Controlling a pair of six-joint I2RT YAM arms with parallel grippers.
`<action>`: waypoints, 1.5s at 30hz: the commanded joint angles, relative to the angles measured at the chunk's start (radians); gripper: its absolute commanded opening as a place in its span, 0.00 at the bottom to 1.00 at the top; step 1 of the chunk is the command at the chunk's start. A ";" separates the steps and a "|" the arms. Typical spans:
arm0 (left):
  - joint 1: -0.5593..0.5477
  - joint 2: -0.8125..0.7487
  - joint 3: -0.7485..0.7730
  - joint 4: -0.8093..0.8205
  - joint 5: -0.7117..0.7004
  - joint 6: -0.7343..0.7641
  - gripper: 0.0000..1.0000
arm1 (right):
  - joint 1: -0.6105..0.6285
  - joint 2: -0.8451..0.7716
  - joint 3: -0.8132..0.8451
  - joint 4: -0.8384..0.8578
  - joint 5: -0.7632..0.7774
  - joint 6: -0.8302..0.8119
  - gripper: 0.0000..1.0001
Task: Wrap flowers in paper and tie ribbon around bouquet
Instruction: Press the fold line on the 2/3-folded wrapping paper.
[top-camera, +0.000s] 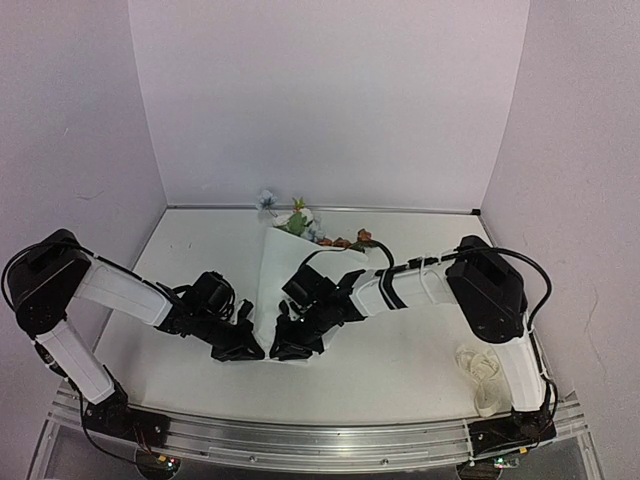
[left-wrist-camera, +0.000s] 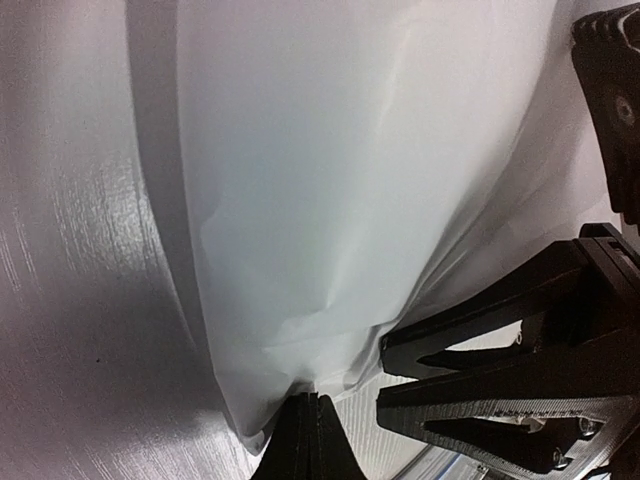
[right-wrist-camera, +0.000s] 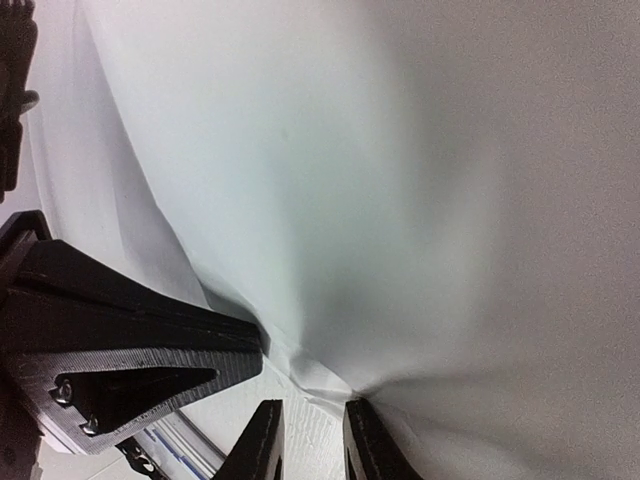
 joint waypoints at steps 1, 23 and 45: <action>0.005 0.054 -0.037 -0.067 -0.058 -0.007 0.00 | -0.032 -0.017 -0.061 0.040 0.028 0.026 0.23; 0.022 0.092 -0.033 -0.060 -0.040 -0.005 0.00 | -0.129 -0.132 -0.316 0.277 -0.046 0.107 0.23; 0.032 0.103 -0.021 -0.081 -0.041 0.001 0.00 | -0.192 -0.233 -0.547 0.361 -0.035 0.086 0.23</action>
